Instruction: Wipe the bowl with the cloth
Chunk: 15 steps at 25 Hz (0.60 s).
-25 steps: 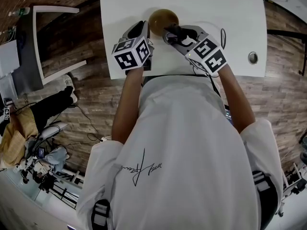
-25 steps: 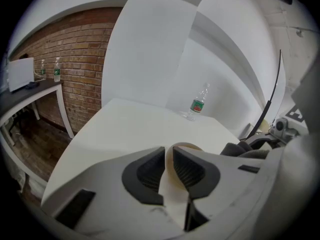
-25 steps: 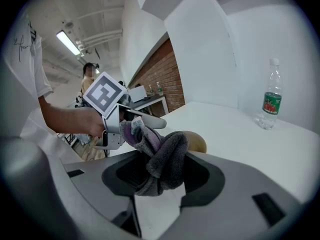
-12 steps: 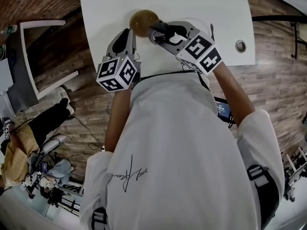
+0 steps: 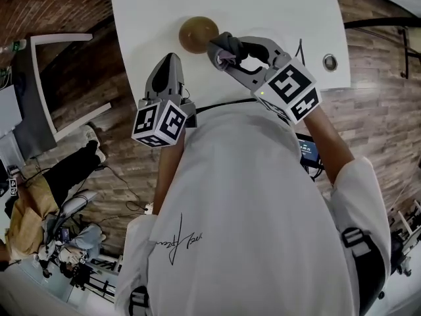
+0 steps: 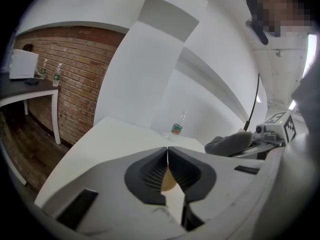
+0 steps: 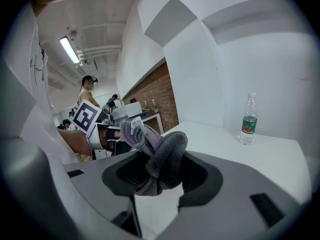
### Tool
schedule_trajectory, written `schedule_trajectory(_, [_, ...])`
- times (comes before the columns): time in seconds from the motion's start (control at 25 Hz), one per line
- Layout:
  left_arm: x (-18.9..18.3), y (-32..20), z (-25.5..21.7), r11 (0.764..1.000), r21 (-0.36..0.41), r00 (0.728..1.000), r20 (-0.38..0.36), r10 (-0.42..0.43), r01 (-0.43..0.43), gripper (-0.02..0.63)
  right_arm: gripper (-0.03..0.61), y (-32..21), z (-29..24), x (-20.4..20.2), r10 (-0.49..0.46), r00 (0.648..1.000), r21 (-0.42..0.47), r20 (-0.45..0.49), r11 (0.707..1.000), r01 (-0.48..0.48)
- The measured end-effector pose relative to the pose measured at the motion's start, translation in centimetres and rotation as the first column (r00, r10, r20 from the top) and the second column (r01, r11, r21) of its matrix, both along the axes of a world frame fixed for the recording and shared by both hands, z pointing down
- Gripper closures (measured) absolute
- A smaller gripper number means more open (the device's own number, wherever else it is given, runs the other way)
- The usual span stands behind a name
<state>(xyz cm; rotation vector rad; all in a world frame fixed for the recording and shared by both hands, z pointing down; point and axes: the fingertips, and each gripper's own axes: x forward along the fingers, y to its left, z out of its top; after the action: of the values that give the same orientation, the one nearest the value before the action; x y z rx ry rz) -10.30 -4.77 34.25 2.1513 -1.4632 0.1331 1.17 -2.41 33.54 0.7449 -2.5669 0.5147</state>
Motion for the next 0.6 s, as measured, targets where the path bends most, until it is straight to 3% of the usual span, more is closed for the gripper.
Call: schedule_trajectory(0.6, [2.0,2.0,-3.8,0.998,0.07,1.0,0.0,0.002,-0.002,0.618,0.397,1.9,-3.4,3.4,0.074,0.997,0.074,0.022,0.994,-0.076])
